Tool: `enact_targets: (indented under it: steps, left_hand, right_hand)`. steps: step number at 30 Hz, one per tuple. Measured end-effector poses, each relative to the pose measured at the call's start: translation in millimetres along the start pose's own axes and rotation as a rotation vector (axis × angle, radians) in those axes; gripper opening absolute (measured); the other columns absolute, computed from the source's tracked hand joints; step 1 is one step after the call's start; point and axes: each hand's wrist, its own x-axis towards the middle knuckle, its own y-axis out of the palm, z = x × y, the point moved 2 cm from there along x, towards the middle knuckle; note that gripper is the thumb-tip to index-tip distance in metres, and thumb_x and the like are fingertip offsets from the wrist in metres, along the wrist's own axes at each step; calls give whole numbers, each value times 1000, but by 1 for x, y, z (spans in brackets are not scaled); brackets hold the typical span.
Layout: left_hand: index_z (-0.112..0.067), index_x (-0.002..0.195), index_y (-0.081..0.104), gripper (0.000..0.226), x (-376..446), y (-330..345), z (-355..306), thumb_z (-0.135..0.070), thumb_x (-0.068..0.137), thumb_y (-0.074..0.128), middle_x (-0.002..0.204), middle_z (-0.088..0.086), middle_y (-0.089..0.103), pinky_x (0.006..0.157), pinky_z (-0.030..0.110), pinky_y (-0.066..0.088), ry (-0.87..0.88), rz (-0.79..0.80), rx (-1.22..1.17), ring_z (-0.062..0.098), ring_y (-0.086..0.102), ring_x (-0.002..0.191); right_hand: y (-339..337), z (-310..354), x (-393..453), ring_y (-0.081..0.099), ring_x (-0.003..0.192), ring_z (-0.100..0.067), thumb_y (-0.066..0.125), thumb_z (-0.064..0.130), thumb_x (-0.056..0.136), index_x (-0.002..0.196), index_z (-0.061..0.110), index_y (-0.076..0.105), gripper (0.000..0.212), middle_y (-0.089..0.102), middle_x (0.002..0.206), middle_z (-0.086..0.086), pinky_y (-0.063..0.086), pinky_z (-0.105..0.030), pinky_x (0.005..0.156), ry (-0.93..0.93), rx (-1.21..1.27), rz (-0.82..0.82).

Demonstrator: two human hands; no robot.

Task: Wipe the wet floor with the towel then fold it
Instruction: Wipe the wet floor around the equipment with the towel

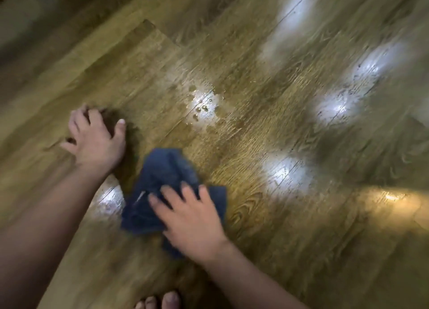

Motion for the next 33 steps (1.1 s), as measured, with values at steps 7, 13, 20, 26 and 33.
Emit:
enact_targets:
  steps: [7, 13, 20, 26, 33]
  left_hand:
    - [-18, 140, 43, 54, -28, -14, 58, -51, 97, 45, 159, 10, 22, 110, 67, 17, -158, 42, 40, 31, 16, 147]
    - [-21, 141, 42, 53, -41, -15, 74, -51, 98, 42, 159, 5, 26, 109, 61, 23, -111, 114, 25, 31, 25, 144]
    - [-24, 147, 38, 51, -39, -17, 93, -48, 102, 37, 162, 0, 26, 112, 68, 13, -90, 154, -184, 26, 20, 150]
    - [-26, 142, 47, 47, -40, -13, 105, -48, 101, 40, 160, -6, 34, 120, 54, 8, -90, 121, -346, 14, 17, 152]
    - [-23, 144, 47, 42, -46, -11, 124, -36, 105, 42, 162, -3, 27, 124, 44, 11, 73, 208, -312, 17, 12, 152]
  right_hand:
    - [-39, -196, -64, 43, 114, -41, 53, 51, 73, 144, 28, 46, 75, 45, 133, -6, 41, -60, 95, 708, -11, -120]
    - [-40, -193, -39, 37, 125, -50, 68, 32, 82, 138, 22, 48, 60, 42, 133, -20, 25, -68, 106, 1120, 55, -210]
    - [-13, -2, 40, 45, 119, -40, 74, 39, 77, 147, 31, 42, 78, 46, 140, -10, 33, -55, 96, 758, 14, -73]
    - [25, 166, 62, 41, 124, -35, 67, 44, 80, 133, 35, 54, 56, 49, 132, -1, 28, -51, 99, -130, 22, 144]
    - [4, 31, 44, 50, 109, -30, 73, 50, 71, 142, 32, 49, 77, 53, 133, 1, 38, -45, 86, -63, 34, 39]
